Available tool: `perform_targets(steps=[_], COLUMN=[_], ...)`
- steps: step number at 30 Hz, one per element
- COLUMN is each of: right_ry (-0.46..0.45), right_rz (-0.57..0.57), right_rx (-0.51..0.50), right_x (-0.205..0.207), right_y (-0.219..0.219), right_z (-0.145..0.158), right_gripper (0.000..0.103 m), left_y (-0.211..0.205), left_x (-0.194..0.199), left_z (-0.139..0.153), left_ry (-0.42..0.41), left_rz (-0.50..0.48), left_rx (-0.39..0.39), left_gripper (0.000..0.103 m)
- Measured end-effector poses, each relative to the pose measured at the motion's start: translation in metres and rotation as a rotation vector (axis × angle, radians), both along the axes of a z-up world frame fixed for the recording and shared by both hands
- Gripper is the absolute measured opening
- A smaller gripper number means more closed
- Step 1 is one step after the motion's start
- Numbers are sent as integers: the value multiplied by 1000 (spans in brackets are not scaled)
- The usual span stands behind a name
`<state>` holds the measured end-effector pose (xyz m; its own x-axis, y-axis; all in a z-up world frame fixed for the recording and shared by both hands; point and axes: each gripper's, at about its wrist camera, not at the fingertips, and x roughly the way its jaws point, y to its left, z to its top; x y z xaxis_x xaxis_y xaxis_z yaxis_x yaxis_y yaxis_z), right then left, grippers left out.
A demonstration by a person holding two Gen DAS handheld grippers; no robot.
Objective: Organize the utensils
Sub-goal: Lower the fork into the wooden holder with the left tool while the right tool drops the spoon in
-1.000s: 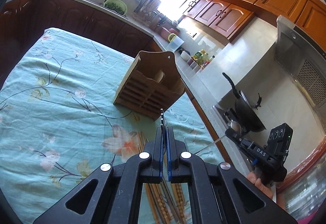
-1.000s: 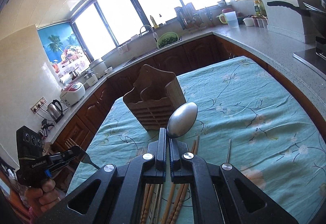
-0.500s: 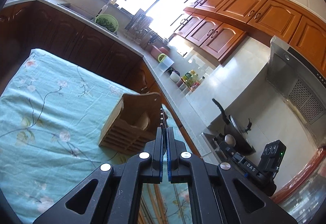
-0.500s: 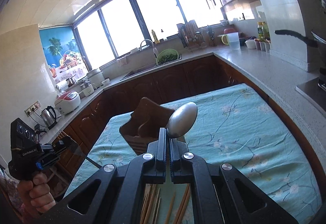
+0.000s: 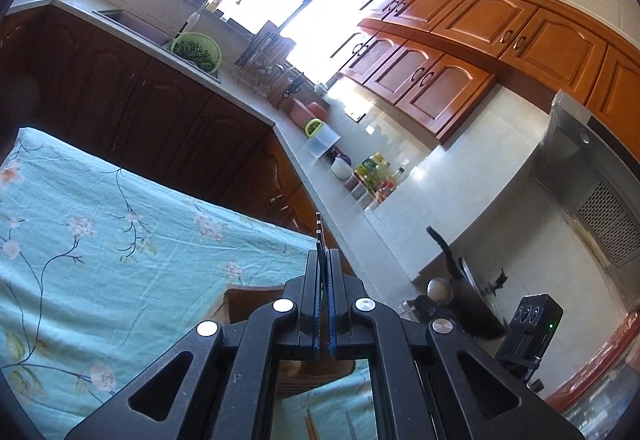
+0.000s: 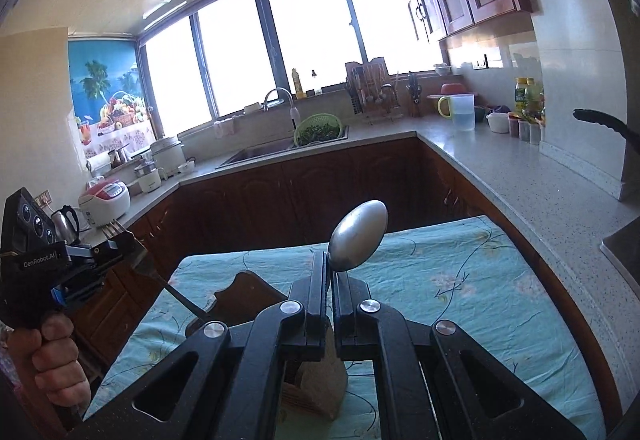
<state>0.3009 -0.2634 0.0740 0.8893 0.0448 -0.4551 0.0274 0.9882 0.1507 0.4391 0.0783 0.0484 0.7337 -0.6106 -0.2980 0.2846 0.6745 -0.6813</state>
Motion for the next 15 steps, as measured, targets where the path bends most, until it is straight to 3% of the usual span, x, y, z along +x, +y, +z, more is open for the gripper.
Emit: perform_targets(steps=[7, 15], right_ry=[96, 126], right_rz=[27, 41], right_rx=[19, -2], right_x=[23, 28], right_y=[2, 12], right_z=[-41, -55], right_gripper=[2, 2], left_y=[0, -19], left_x=[44, 47], left_z=[-50, -61], left_ry=[101, 127], left_rz=[33, 41], left_rx=[-19, 32], left_gripper=[2, 4])
